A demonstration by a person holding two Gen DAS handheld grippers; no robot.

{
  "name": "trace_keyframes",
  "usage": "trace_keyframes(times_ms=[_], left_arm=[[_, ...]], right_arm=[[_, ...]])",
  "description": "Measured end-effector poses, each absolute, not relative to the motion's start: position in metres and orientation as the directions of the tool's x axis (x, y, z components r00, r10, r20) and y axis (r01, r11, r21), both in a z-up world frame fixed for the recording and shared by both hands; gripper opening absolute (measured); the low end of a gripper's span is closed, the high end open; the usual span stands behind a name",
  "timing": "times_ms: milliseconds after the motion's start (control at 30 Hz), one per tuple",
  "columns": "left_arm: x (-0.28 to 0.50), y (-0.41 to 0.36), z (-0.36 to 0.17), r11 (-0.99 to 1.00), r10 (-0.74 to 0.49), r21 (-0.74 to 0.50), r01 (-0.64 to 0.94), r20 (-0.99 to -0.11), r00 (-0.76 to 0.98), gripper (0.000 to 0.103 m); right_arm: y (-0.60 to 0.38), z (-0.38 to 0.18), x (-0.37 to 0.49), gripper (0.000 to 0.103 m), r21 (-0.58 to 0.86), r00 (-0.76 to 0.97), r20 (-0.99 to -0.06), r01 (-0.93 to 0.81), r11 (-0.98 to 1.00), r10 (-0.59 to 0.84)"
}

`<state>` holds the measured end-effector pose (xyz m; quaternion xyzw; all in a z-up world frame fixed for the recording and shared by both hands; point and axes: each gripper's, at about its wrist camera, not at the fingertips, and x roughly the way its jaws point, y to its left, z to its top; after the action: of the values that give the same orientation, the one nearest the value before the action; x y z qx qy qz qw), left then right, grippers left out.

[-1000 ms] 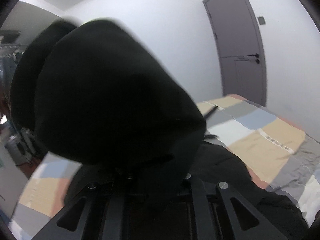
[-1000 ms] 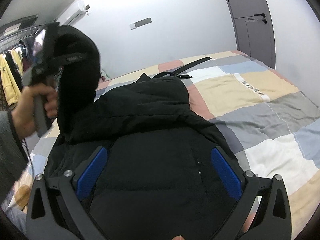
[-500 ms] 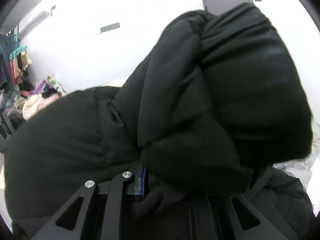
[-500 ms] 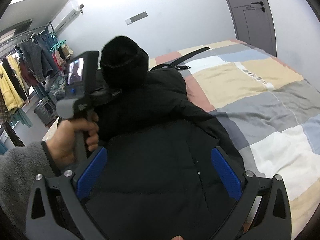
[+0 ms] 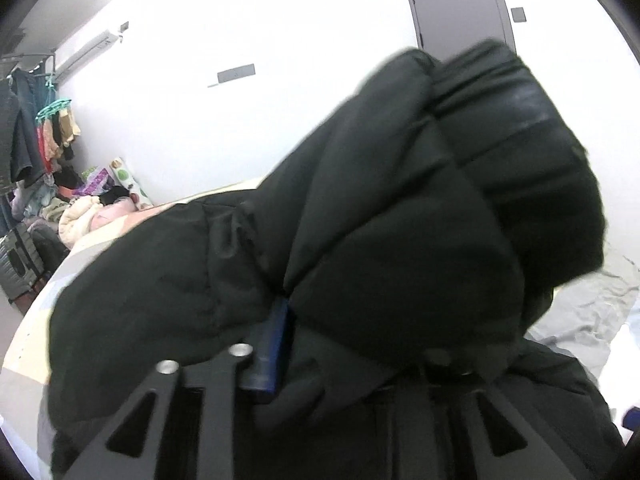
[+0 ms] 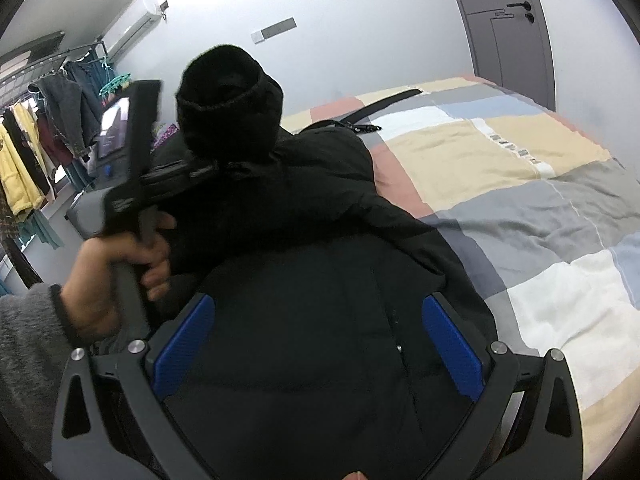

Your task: Fold large clothes

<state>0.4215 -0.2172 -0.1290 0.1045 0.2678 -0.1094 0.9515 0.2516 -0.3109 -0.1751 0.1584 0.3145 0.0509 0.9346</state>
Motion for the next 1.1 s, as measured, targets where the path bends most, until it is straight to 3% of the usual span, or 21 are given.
trace_keyframes(times_ms=[133, 167, 533, 733, 900, 1100], left_arm=[[0.382, -0.204, -0.116, 0.950, -0.159, 0.152, 0.274, -0.521, 0.839, 0.092], [0.370, -0.195, -0.112, 0.949, -0.184, 0.129, 0.289, -0.518, 0.835, 0.095], [0.318, -0.049, -0.126, 0.936, -0.317, -0.311, 0.165, -0.538, 0.781, 0.095], [0.333, 0.031, -0.135, 0.864, -0.367, -0.495, 0.088, -0.502, 0.783, 0.095], [0.354, 0.082, -0.164, 0.709, -0.467, -0.705, 0.020, -0.448, 0.762, 0.095], [0.379, 0.104, -0.204, 0.582, -0.538, -0.813, -0.031, -0.414, 0.734, 0.095]], right_arm=[[-0.309, -0.170, 0.248, 0.103, 0.322, 0.807, -0.558, -0.005, 0.947, 0.194], [-0.308, -0.168, 0.246, 0.103, 0.319, 0.812, -0.550, -0.010, 0.948, 0.194], [-0.281, -0.149, 0.231, 0.103, 0.277, 0.823, -0.522, -0.087, 0.957, 0.226], [-0.281, -0.136, 0.241, 0.103, 0.384, 0.808, -0.494, -0.128, 0.914, 0.321], [-0.295, -0.118, 0.296, 0.103, 0.385, 0.840, -0.471, -0.080, 0.919, 0.271], [-0.323, -0.138, 0.377, 0.103, 0.475, 0.838, -0.489, 0.025, 0.879, 0.241]])
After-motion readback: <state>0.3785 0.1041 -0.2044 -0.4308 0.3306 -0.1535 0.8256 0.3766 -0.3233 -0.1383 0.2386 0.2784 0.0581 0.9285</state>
